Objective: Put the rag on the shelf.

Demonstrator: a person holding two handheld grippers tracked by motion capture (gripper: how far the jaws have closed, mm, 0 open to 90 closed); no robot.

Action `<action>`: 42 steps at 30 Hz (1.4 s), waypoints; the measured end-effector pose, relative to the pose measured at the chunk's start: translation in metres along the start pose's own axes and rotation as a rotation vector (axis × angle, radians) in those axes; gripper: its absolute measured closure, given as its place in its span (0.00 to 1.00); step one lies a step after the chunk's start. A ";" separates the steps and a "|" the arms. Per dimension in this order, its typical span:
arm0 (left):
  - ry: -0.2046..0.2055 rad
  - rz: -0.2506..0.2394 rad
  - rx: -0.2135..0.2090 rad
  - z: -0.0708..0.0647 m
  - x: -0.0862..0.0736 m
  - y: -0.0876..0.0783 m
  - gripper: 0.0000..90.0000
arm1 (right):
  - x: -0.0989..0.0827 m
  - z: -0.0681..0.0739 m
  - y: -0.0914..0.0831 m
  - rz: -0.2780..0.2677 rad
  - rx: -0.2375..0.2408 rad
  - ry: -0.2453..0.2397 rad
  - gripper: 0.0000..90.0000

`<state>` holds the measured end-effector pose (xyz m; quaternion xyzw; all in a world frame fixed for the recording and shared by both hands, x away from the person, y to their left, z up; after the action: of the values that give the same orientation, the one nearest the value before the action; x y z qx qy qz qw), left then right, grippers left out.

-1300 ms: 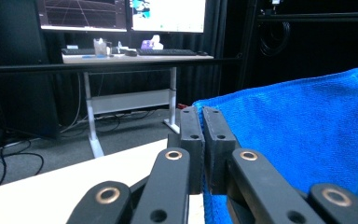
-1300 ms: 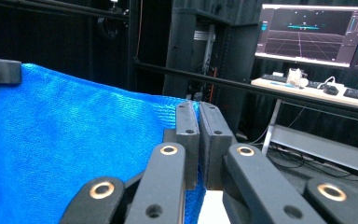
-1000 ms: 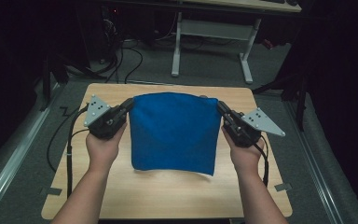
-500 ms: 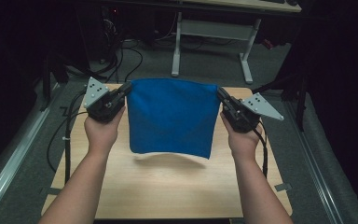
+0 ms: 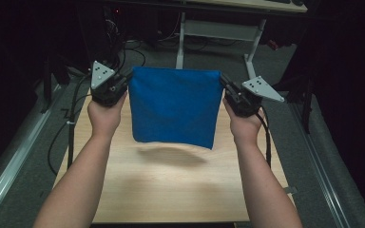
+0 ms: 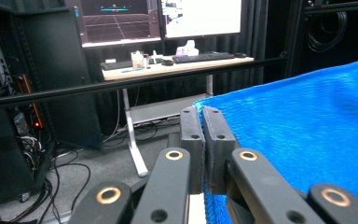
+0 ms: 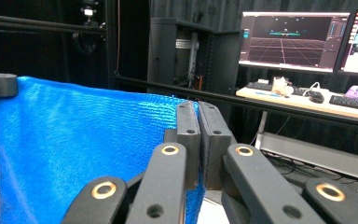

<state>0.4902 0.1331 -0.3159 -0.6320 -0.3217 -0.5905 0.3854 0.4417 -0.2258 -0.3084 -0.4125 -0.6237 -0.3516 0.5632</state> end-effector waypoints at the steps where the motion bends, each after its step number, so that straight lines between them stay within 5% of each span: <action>1: 0.000 0.000 0.000 0.000 0.000 0.000 0.98 | 0.001 -0.002 0.003 -0.002 0.001 0.005 0.99; 5: 0.016 0.013 0.015 0.008 0.003 0.014 0.98 | 0.004 -0.008 0.014 0.003 -0.006 0.007 0.99; 13: -0.014 0.048 0.032 0.019 0.008 0.039 0.98 | 0.004 -0.025 0.048 0.061 -0.026 -0.006 0.99; 18: 0.054 0.090 0.066 0.023 -0.001 0.058 0.98 | -0.001 -0.032 0.067 0.093 -0.037 -0.024 0.99; 21: 0.050 0.117 0.074 0.026 -0.009 0.067 0.98 | -0.011 -0.036 0.079 0.124 -0.034 -0.018 0.99; 25: 0.032 0.240 0.047 0.029 -0.039 0.086 0.98 | -0.027 -0.043 0.091 0.179 -0.024 0.010 0.99; 36: -0.062 0.354 -0.032 0.029 -0.102 0.086 0.98 | -0.091 -0.039 0.092 0.313 0.000 -0.006 0.99; 42: -0.095 0.403 -0.062 0.020 -0.129 0.079 0.97 | -0.114 -0.037 0.081 0.343 0.011 0.028 0.99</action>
<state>0.5564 0.1177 -0.4532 -0.7224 -0.1881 -0.4804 0.4604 0.5337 -0.2393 -0.4195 -0.5048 -0.5380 -0.2527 0.6260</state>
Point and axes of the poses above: each handheld gripper's, and its own axes: y roughly forward along the jaws, x roughly out of its top, z roughly to its left, the point moved 2 cm from there along y, roughly forward along the jaws, and after that the axes turned 4 degrees about -y, right-handed, at the moved point
